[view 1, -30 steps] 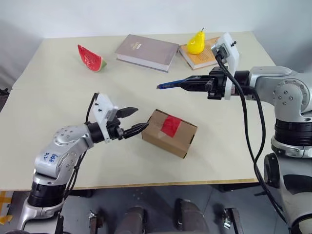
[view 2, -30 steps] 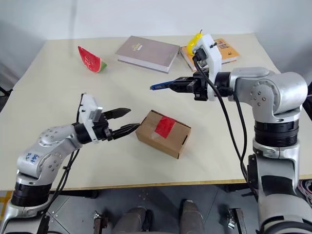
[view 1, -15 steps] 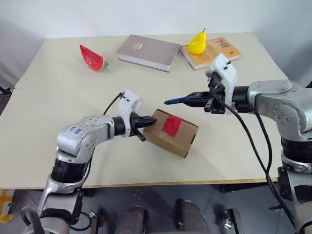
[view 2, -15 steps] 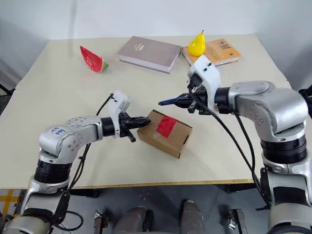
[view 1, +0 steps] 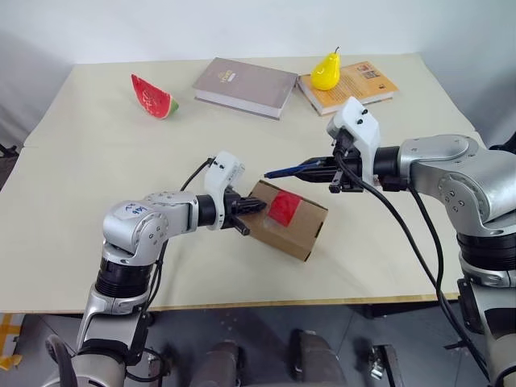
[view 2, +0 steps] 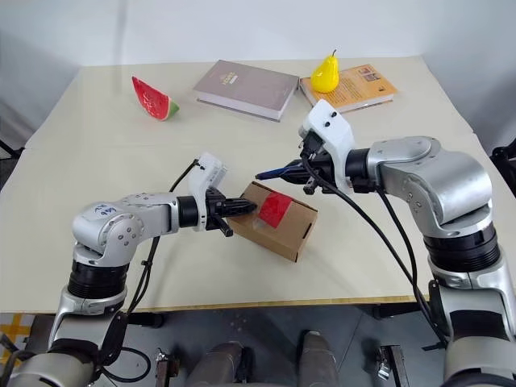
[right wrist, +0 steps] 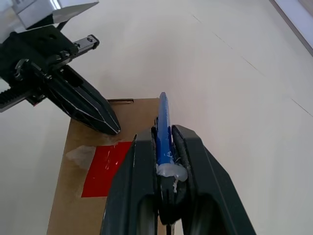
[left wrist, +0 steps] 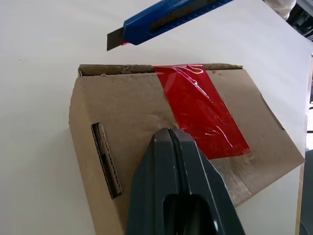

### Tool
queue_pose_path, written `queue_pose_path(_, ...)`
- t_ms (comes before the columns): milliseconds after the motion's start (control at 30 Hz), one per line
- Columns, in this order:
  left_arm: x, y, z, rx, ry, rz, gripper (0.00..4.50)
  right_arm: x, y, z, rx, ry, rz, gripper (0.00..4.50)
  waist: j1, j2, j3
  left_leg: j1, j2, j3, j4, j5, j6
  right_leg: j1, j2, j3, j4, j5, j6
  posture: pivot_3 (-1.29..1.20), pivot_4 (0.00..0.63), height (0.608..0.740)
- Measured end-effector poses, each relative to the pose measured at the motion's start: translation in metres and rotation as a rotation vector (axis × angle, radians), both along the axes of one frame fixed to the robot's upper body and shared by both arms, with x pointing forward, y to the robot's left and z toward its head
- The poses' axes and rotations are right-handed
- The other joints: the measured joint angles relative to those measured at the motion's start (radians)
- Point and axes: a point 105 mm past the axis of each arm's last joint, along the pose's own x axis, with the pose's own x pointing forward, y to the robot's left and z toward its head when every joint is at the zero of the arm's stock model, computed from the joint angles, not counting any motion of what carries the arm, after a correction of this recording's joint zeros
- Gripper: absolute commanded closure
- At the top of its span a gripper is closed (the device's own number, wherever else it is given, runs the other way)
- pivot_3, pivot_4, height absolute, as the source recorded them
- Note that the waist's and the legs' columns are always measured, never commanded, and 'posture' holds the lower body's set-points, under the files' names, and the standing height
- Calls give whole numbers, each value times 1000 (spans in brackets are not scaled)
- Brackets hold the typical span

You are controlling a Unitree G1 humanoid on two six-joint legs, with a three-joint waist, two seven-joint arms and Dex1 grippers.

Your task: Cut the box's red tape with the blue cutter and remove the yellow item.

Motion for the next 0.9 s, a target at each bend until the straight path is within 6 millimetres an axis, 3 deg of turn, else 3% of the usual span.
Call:
queue_pose_path(167,0,0,0,4,2,3,4500,3,1,-15,-42,0,0,4335,0,0,0,0,0,0,0,0,0,0,0,0,0,0,0,0,150,740)
queue_pose_path(900,-3,-3,-3,32,28,-8,4500,0,-14,-15,-123,-21,11,4335,13,0,0,6,0,-1,1,0,0,11,0,0,-5,0,0,0,150,740)
